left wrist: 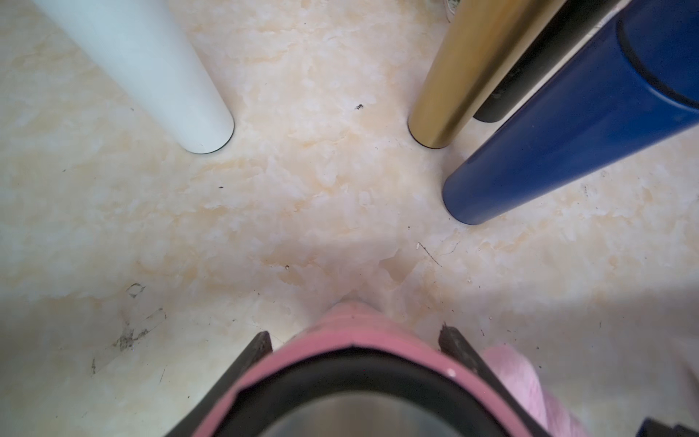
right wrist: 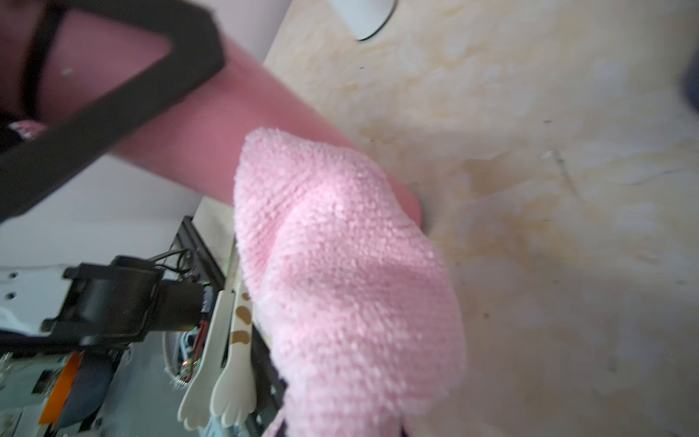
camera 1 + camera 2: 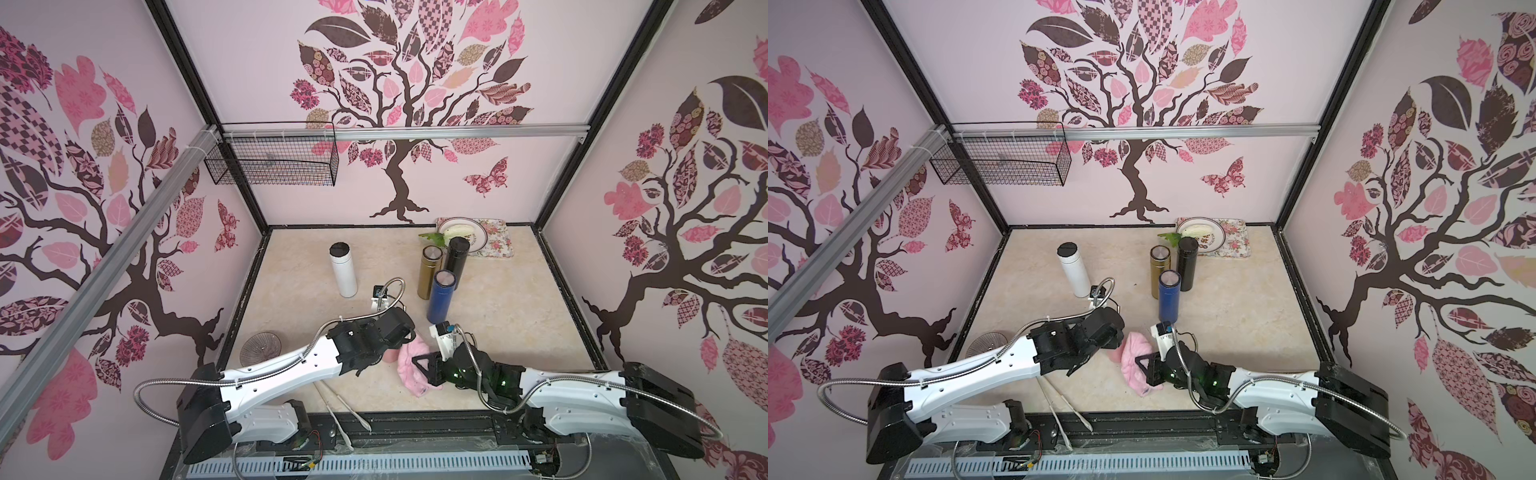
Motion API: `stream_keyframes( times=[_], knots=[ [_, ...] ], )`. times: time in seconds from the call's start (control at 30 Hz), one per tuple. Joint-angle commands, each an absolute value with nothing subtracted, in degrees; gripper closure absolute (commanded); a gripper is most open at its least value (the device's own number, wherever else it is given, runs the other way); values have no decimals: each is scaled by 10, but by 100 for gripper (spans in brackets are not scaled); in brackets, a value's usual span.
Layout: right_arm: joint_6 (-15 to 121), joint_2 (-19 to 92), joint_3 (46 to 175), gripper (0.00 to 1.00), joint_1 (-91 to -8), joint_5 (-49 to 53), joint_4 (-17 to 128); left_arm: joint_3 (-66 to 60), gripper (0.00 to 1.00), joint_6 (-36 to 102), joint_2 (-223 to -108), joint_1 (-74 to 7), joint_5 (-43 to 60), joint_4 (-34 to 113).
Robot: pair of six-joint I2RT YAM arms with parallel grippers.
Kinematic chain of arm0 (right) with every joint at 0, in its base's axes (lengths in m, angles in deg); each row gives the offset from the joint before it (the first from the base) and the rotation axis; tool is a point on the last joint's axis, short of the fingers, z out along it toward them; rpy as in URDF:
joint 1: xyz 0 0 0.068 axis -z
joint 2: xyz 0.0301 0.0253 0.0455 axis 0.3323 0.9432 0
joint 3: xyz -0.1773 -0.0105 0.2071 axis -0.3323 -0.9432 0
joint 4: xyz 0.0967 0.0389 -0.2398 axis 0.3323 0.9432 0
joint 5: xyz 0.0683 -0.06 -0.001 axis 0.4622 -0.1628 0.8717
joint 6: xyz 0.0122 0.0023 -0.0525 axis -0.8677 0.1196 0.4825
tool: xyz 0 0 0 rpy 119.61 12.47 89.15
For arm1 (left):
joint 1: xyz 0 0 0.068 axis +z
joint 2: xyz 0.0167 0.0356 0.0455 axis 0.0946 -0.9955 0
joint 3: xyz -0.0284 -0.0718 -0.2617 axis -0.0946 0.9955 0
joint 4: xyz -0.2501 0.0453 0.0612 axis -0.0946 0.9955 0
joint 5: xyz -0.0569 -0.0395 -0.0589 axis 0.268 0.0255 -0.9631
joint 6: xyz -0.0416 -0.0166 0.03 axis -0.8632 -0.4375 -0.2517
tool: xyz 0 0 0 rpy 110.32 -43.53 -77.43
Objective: Wipe the surface of the thermos
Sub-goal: Wipe the dirt from the surface of the thermos.
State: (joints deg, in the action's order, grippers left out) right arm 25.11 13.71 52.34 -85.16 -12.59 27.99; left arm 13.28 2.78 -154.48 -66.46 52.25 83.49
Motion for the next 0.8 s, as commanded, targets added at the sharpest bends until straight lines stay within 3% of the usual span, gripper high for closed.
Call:
stream_keyframes(
  times=[0.0,0.3,0.4,0.77],
  knots=[
    [270,175,557,100,-867,-135,174,100,100,-38,-1526,-664,529,828],
    [265,315,684,100,-872,-225,158,119,100,-138,-1469,-664,518,782],
    [228,352,673,100,-873,-250,143,116,100,-140,-1457,-664,517,777],
    [240,333,660,100,-874,-259,113,125,100,-42,-1476,-664,473,741]
  ],
)
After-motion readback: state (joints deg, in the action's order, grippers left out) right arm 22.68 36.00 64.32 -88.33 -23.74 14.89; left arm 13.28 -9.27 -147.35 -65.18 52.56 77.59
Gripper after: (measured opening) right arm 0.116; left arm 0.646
